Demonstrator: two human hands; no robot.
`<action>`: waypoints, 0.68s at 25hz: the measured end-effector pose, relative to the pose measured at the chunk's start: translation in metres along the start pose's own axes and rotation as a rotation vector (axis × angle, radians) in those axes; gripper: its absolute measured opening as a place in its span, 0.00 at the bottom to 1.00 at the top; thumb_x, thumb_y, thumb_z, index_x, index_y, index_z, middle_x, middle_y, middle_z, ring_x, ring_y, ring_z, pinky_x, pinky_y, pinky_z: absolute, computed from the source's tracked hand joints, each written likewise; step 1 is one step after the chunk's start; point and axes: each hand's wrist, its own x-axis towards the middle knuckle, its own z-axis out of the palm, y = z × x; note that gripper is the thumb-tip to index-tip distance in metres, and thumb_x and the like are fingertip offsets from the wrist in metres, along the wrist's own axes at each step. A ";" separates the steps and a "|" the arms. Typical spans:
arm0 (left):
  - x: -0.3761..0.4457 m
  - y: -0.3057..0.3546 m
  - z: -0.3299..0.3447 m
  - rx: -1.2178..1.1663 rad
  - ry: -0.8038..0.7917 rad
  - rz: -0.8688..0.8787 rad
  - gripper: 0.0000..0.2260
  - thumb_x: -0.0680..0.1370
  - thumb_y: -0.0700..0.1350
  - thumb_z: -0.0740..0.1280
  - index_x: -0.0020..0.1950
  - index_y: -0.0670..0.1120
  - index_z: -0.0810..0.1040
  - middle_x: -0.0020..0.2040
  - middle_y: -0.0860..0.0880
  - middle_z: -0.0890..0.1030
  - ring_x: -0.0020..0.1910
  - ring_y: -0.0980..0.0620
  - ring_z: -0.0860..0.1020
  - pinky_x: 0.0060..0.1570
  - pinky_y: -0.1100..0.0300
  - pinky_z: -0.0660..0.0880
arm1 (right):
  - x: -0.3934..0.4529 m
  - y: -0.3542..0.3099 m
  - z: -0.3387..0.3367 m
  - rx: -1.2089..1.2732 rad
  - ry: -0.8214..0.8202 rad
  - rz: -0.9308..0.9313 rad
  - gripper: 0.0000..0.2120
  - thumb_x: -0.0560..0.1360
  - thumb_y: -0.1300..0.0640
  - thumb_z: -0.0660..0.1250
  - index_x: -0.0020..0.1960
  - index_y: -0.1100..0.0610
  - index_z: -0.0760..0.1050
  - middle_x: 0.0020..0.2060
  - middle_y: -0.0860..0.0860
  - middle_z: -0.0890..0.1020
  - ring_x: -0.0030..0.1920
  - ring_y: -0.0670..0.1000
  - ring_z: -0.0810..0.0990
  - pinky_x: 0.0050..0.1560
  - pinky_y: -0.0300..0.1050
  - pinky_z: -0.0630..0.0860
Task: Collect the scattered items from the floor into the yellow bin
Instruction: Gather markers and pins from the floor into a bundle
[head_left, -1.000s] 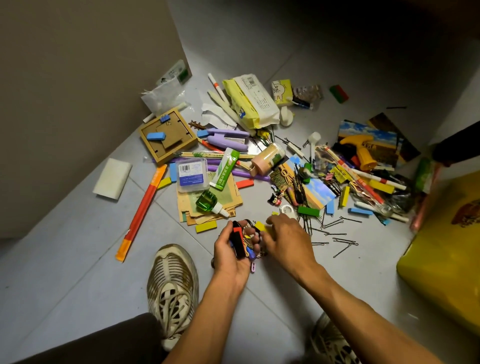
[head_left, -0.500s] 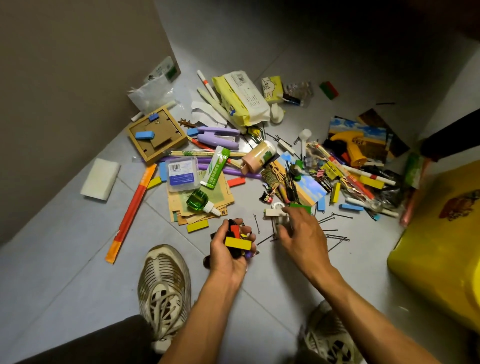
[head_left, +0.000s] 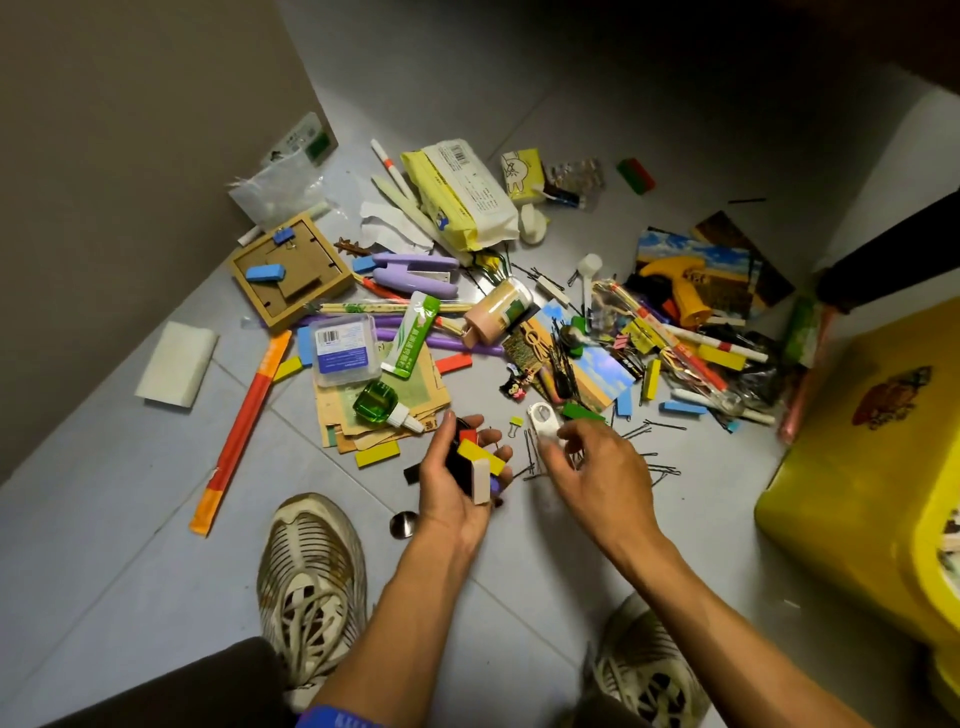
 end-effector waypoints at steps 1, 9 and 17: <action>0.000 0.000 0.004 0.019 -0.027 0.000 0.14 0.75 0.55 0.66 0.46 0.43 0.79 0.36 0.45 0.80 0.32 0.47 0.79 0.28 0.60 0.72 | 0.002 0.006 0.001 -0.126 -0.025 0.087 0.16 0.74 0.38 0.64 0.47 0.51 0.74 0.42 0.49 0.80 0.39 0.50 0.76 0.34 0.43 0.66; -0.001 -0.004 0.004 0.066 0.011 -0.050 0.16 0.71 0.56 0.70 0.46 0.44 0.79 0.35 0.46 0.80 0.32 0.47 0.79 0.27 0.61 0.71 | 0.007 0.000 0.006 0.194 -0.041 0.305 0.07 0.68 0.53 0.71 0.35 0.53 0.74 0.30 0.48 0.80 0.31 0.51 0.77 0.31 0.43 0.71; -0.006 -0.014 0.010 0.099 0.040 -0.080 0.17 0.77 0.56 0.66 0.51 0.42 0.78 0.36 0.44 0.80 0.32 0.46 0.79 0.25 0.61 0.70 | 0.007 0.007 0.018 -0.212 -0.153 0.187 0.20 0.72 0.39 0.67 0.53 0.54 0.70 0.45 0.51 0.79 0.45 0.57 0.80 0.40 0.47 0.73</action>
